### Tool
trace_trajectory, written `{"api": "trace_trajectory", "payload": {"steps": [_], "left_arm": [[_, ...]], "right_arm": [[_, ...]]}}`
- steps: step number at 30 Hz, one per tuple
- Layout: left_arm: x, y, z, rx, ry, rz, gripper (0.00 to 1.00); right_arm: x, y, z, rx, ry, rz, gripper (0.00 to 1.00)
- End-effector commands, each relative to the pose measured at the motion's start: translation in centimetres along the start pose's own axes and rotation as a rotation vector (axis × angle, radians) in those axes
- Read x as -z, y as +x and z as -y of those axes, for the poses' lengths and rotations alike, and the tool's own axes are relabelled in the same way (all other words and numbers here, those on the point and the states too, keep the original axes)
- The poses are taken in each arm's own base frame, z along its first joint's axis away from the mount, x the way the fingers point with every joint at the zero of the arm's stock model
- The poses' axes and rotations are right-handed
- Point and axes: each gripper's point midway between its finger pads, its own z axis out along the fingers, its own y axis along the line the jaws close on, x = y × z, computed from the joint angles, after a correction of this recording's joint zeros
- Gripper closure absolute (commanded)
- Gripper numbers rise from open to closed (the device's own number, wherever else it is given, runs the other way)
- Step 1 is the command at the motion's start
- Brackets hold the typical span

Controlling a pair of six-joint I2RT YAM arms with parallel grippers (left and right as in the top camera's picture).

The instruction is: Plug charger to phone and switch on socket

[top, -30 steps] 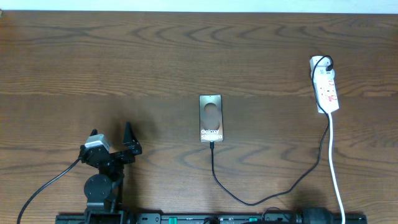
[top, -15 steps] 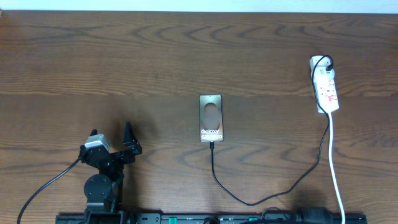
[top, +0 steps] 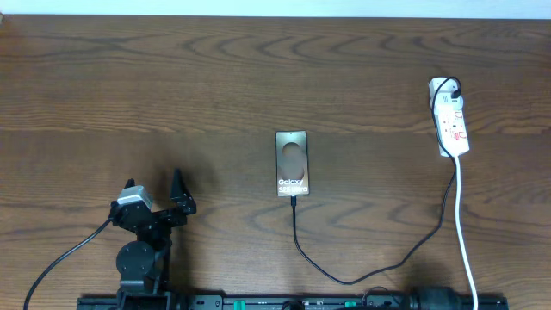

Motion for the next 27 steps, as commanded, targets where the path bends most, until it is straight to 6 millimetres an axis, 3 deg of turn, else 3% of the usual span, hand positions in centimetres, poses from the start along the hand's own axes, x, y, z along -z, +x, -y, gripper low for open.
{"api": "trace_trajectory", "payload": {"steps": [1, 8, 14, 21, 25, 27], "left_arm": [[-0.1, 1.6, -0.7, -0.031, -0.024, -0.048, 0.02], [-0.1, 1.6, -0.7, -0.031, -0.024, -0.048, 0.02], [-0.1, 1.6, -0.7, -0.031, -0.024, -0.048, 0.02], [-0.1, 1.6, -0.7, -0.031, -0.024, -0.048, 0.02], [-0.1, 1.6, -0.7, -0.031, -0.024, -0.048, 0.02], [-0.1, 1.6, -0.7, -0.031, -0.024, -0.048, 0.02]], "right_arm": [[-1.3, 3.1, 1.5, 0.009, 0.067, -0.088, 0.01], [-3.8, 9.6, 5.4, -0.061, 0.225, -0.213, 0.01], [-6.2, 16.5, 9.0, -0.198, 0.356, -0.281, 0.01], [-11.0, 23.4, 9.1, -0.235, 0.181, -0.26, 0.01], [-11.8, 26.6, 9.6, -0.256, 0.108, -0.253, 0.01], [-11.6, 29.3, 11.0, -0.25, 0.12, -0.279, 0.01]]}}
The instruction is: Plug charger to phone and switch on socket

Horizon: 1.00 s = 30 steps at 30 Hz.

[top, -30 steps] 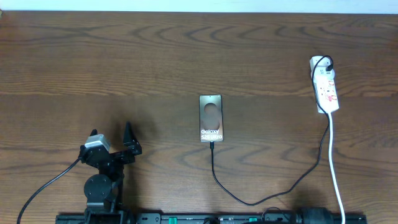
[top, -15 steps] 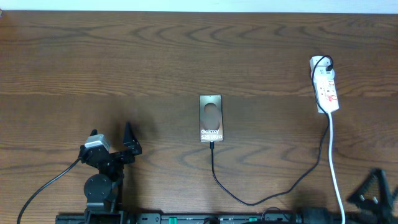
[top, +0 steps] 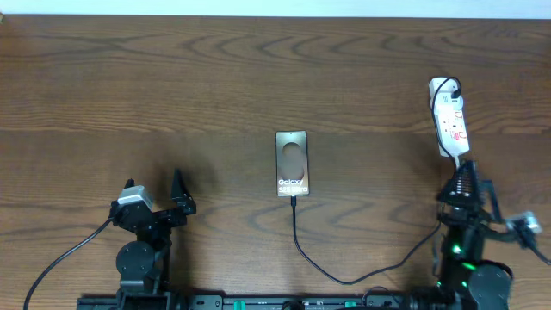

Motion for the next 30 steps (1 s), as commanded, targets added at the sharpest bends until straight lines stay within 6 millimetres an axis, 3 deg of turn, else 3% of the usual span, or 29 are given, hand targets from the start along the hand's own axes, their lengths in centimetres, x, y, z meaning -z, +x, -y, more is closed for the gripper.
{"api": "trace_trajectory", "payload": {"steps": [1, 7, 14, 19, 30], "left_arm": [[-0.1, 1.6, -0.6, -0.019, -0.022, -0.048, 0.02], [-0.1, 1.6, -0.6, -0.019, -0.022, -0.048, 0.02], [-0.1, 1.6, -0.6, -0.019, -0.022, -0.048, 0.02], [-0.1, 1.6, -0.6, -0.019, -0.022, -0.048, 0.02], [-0.1, 1.6, -0.6, -0.019, -0.022, -0.048, 0.02]], "right_arm": [[-0.6, 3.7, 2.9, 0.016, 0.02, -0.074, 0.01], [-0.3, 7.4, 6.7, 0.054, 0.112, -0.182, 0.01], [-0.3, 8.2, 6.5, 0.216, 0.079, -0.235, 0.01], [-0.3, 8.6, 7.1, 0.464, 0.072, -0.262, 0.01], [-0.3, 8.6, 7.2, 0.47, 0.073, -0.265, 0.01]]}}
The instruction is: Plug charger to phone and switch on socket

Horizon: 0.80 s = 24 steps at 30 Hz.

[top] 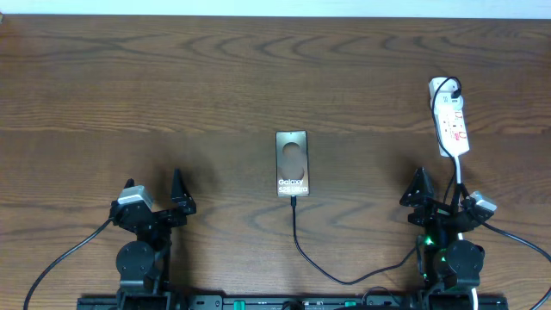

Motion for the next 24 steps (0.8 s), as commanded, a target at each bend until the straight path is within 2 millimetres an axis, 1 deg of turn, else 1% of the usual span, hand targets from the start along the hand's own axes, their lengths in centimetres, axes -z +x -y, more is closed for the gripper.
{"api": "trace_trajectory", "payload": {"steps": [1, 8, 13, 15, 21, 24], "left_arm": [[-0.1, 1.6, -0.6, -0.015, -0.022, -0.047, 0.02], [-0.1, 1.6, -0.6, -0.015, -0.022, -0.047, 0.02], [-0.1, 1.6, -0.6, -0.015, -0.022, -0.047, 0.02], [-0.1, 1.6, -0.6, -0.015, -0.022, -0.047, 0.02], [-0.1, 1.6, -0.6, -0.015, -0.022, -0.047, 0.02], [-0.1, 1.6, -0.6, -0.015, -0.022, -0.048, 0.02]], "right_arm": [[0.0, 0.2, 0.1, 0.031, 0.002, -0.008, 0.01], [0.0, 0.2, 0.1, 0.031, 0.002, -0.008, 0.01], [0.2, -0.6, 0.0, 0.036, -0.001, 0.028, 0.01], [0.3, -1.1, -0.2, 0.107, -0.009, 0.051, 0.01], [0.3, -0.6, -0.6, 0.327, -0.037, 0.032, 0.01], [0.3, -0.6, -0.7, 0.352, -0.042, 0.031, 0.01]]}}
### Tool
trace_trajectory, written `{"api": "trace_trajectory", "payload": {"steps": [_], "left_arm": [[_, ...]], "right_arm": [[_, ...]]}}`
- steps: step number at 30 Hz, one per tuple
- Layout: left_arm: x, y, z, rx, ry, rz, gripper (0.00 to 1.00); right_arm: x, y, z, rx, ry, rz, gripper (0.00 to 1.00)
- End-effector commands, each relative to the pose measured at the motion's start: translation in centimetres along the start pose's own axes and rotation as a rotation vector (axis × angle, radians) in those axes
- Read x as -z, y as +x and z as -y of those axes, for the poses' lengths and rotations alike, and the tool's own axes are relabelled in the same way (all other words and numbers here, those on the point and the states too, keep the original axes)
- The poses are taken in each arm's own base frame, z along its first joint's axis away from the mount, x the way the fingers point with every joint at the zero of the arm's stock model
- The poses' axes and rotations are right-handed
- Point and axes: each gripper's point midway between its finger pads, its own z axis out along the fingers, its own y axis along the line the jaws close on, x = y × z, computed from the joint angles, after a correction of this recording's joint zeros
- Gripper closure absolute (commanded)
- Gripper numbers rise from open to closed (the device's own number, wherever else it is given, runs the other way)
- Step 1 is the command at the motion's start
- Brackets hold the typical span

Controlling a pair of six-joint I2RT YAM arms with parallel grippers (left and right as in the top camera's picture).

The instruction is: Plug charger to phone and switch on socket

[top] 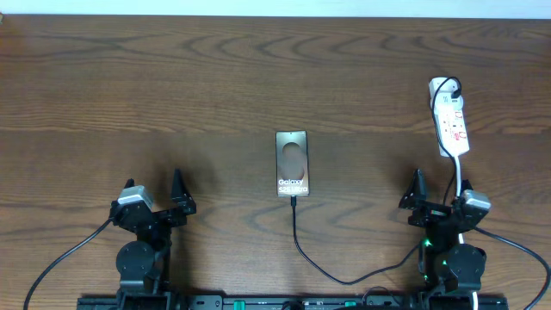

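The phone [292, 164] lies face down at the table's middle. A black charger cable [297, 241] meets its near edge, loops toward the front and runs right to the white socket strip [452, 125] at the far right. A black plug [447, 86] sits in the strip's far end. The state of the strip's switch is too small to read. My left gripper [155, 191] is open at the front left, far from the phone. My right gripper [441, 191] is open at the front right, just short of the strip's near end, with nothing held.
The strip's white cord [465, 250] runs from the strip to the front edge, passing under my right arm. The black cable crosses the table in front of the right arm's base. Brown wooden tabletop [172, 86] stretches behind both arms.
My right arm has shifted a little at the front right, its wrist slightly nearer the strip's cord. The left arm, phone, cable and strip have not moved.
At first the right arm was out of view and the cable met the phone. Then the right arm stood at the front right, its fingers close together just below the strip. Later it sat lower with fingers spread, and it stays there now.
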Motion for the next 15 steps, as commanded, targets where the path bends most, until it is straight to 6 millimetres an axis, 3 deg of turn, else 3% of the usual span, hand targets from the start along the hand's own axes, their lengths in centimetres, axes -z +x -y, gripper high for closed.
{"api": "trace_trajectory", "payload": {"steps": [1, 15], "left_arm": [[-0.08, 1.61, -0.61, -0.015, -0.022, -0.047, 0.02], [-0.08, 1.61, -0.61, -0.015, -0.022, -0.047, 0.02]], "right_arm": [[0.04, 0.1, -0.29, 0.108, -0.021, -0.003, 0.01], [0.08, 0.28, -0.94, 0.108, -0.059, -0.011, 0.01]]}}
